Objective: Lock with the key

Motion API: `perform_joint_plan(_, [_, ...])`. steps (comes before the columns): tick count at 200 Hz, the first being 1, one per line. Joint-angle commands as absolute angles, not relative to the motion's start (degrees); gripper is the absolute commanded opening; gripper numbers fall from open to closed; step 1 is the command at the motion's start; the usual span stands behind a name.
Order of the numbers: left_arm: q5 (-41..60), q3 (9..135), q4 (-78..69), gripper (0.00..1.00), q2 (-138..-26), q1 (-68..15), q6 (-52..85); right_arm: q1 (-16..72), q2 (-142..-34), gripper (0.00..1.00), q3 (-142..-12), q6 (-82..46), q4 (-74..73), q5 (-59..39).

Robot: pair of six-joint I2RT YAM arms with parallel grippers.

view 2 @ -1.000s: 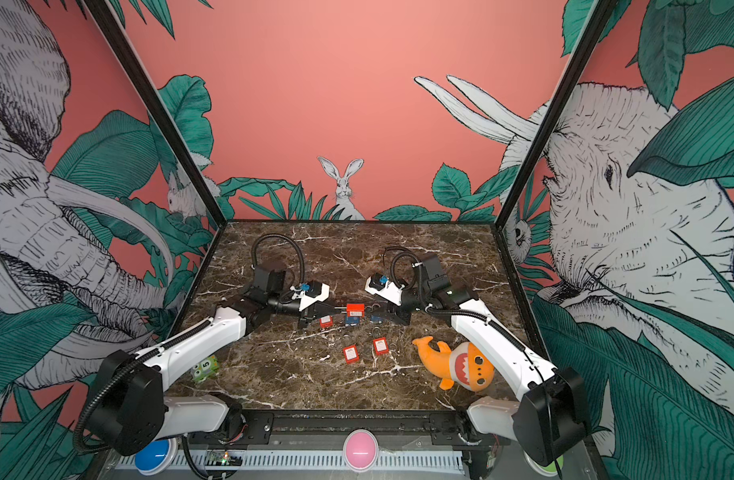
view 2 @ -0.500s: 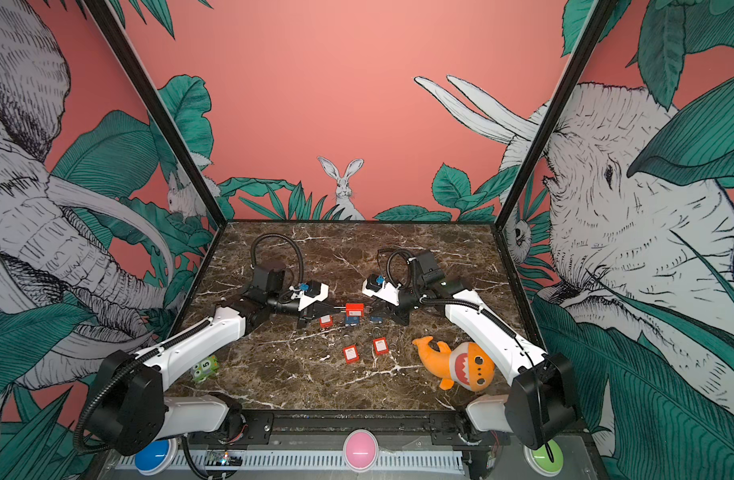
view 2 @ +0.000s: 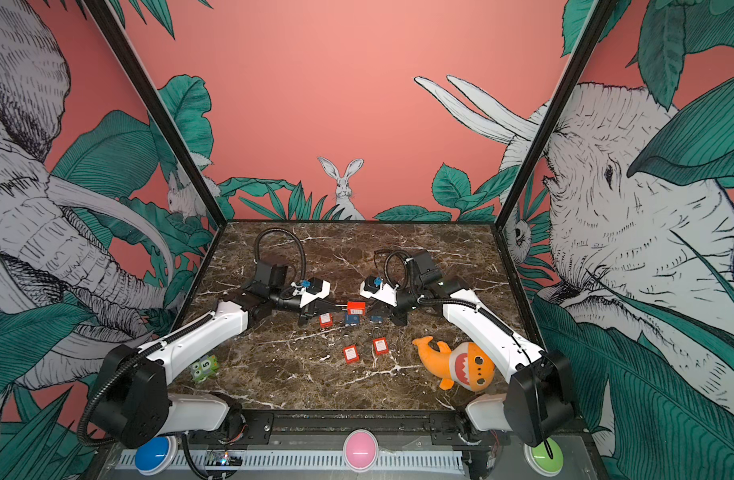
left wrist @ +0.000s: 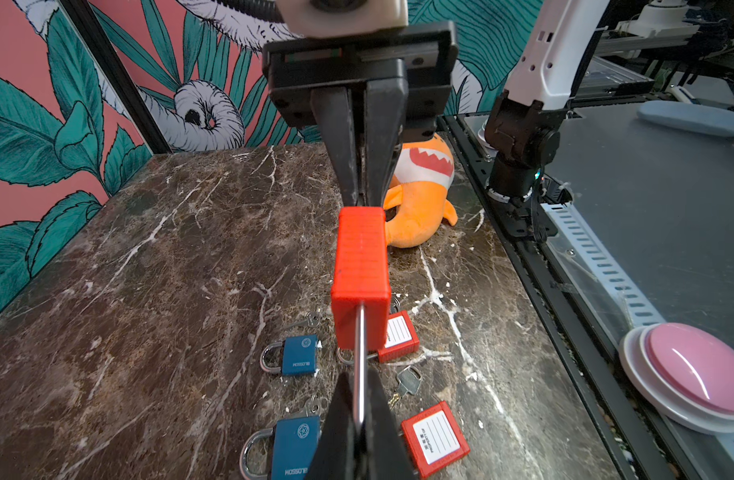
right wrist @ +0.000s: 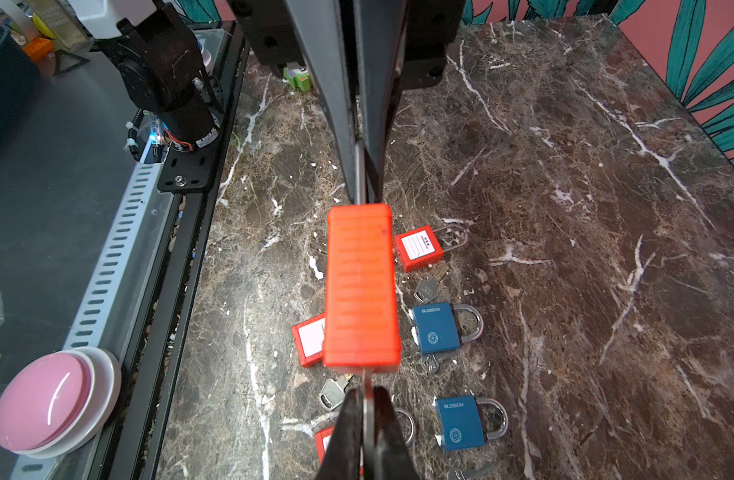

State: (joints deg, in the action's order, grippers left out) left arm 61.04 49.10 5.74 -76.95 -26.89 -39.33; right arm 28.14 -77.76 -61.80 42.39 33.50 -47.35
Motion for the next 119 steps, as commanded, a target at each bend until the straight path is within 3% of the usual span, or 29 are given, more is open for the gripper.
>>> perform_joint_plan(1, [63.44, 51.07, 8.51, 0.0, -76.67, -26.78, -42.1, 28.56, -77.63, 0.05, -62.41, 44.67, 32.84, -48.39])
perform_joint_plan(24, [63.15, 51.28, 8.75, 0.0, -76.73, -26.79, -42.28, 28.72, -77.09, 0.0, -61.3, 45.96, 32.33, -47.4])
perform_joint_plan(119, [60.57, 48.88, 9.67, 0.0, -72.82, -24.16, -44.9, 28.32, -73.55, 0.0, -54.49, 43.76, 25.96, -46.34])
